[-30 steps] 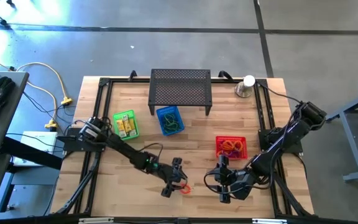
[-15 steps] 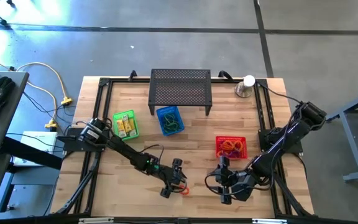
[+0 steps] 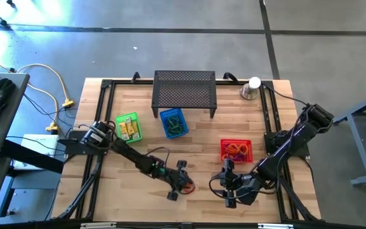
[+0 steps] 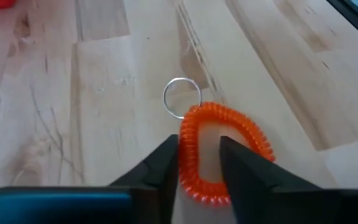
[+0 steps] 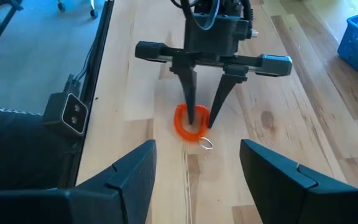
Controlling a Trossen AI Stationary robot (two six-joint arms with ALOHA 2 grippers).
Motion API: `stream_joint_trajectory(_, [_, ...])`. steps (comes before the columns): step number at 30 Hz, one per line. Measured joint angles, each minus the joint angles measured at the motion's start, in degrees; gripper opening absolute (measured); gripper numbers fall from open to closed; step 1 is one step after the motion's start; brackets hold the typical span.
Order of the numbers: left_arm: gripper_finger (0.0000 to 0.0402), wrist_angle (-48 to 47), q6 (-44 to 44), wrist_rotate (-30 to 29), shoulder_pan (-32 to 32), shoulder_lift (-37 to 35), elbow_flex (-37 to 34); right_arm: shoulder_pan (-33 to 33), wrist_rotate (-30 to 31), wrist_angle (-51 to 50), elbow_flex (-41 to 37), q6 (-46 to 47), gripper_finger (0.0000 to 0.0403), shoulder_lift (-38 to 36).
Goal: Pick & Place Office Desk Supplies
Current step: Put the red spring keychain into the red basket
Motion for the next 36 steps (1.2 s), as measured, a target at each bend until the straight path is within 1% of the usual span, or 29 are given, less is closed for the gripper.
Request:
stream_joint_trajectory(6, [0.0029,-0.13,-0.05,-0.16,0.02,0.02,-0.07,0.06,-0.04,0.02,0.00,1.44,0.0220,0.00])
stream_joint_trajectory(8, [0.0013,-0.20,-0.28,-0.18,0.02,0.02,-0.09,0.12,-0.11,0.01,0.00,1.49,0.0220,0.00])
stream_joint_trajectory(13, [0.0011,-0.48,-0.50,-0.32,0.00,-1.23,-0.11,0.17,-0.22,0.02,0.00,2.12,0.0220,0.00])
stream_joint_trajectory(17, [0.0009,-2.01,-0.07,-1.93,-0.13,-4.27,-0.44,0.15,-0.24,0.02,0.00,3.24,0.0220,0.00])
stream_joint_trajectory(19, [0.0009,-3.02,0.98,-3.59,-0.31,-5.75,-0.52,0.27,-0.24,0.08,0.00,3.50,0.0220,0.00])
stream_joint_trajectory(22, [0.0008,-3.11,2.41,-7.78,-1.05,-7.70,-0.49,0.52,-0.05,0.74,0.00,5.07,0.0220,1.03])
stream_joint_trajectory(24, [0.0008,-2.42,2.64,-10.79,-1.54,-8.85,-0.12,0.58,-0.40,1.49,0.00,5.16,0.0220,2.51])
stream_joint_trajectory(26, [0.0008,-2.47,2.91,-12.56,-1.99,-9.57,0.41,0.55,-0.61,3.33,0.01,4.91,0.0220,4.63])
stream_joint_trajectory(29, [0.0008,-2.38,4.45,-14.89,-2.87,-10.73,1.88,0.46,-1.61,5.24,-0.02,2.08,0.0220,8.06])
stream_joint_trajectory(32, [0.0008,-1.84,6.21,-15.26,-3.52,-11.43,3.81,0.11,-1.98,8.76,-0.02,-0.30,0.0220,11.39])
stream_joint_trajectory(36, [0.0008,-1.97,7.83,-15.28,-4.19,-11.43,5.94,-0.56,-2.67,13.76,-0.02,-0.46,0.0220,15.23])
